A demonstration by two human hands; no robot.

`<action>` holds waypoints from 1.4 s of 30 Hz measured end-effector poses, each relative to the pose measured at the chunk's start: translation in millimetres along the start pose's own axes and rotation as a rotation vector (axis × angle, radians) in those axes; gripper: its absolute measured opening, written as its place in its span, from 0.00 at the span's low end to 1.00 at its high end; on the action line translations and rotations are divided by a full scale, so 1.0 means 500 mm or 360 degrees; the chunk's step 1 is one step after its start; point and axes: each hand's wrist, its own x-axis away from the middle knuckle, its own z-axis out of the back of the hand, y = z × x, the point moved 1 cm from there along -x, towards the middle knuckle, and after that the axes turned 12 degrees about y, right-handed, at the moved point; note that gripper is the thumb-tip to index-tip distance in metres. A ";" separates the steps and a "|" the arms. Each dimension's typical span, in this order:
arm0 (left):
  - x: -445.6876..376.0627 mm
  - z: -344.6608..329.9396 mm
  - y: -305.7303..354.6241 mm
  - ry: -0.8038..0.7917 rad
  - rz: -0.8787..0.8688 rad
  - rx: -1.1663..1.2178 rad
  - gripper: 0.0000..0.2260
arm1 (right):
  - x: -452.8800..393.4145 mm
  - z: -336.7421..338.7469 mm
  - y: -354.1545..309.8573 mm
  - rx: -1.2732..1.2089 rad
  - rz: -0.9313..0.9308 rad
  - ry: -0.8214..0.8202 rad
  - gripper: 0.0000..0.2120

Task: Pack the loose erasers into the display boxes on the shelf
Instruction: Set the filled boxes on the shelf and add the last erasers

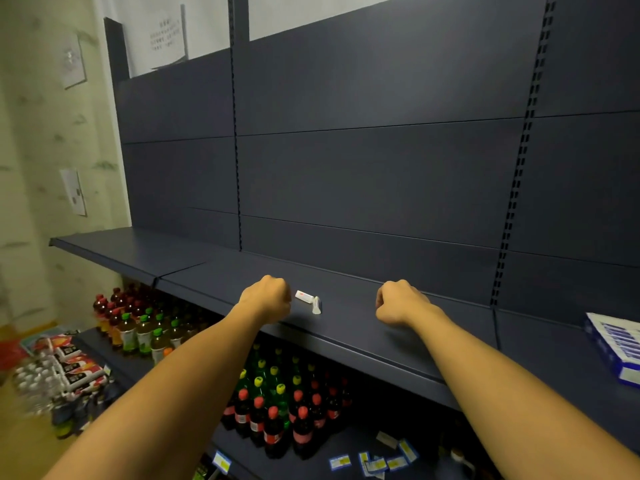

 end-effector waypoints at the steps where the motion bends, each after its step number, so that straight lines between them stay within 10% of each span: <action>1: -0.008 -0.007 -0.009 -0.0004 -0.0008 -0.0001 0.10 | -0.011 -0.007 -0.012 -0.0013 0.0009 0.0000 0.15; 29: -0.308 -0.128 -0.065 -0.0496 -0.0661 0.0115 0.19 | -0.291 -0.101 -0.108 0.0004 -0.0109 0.0000 0.07; 42: -0.319 -0.143 -0.114 -0.0550 -0.0864 0.0421 0.02 | -0.265 -0.138 -0.178 0.0054 -0.0285 0.0010 0.05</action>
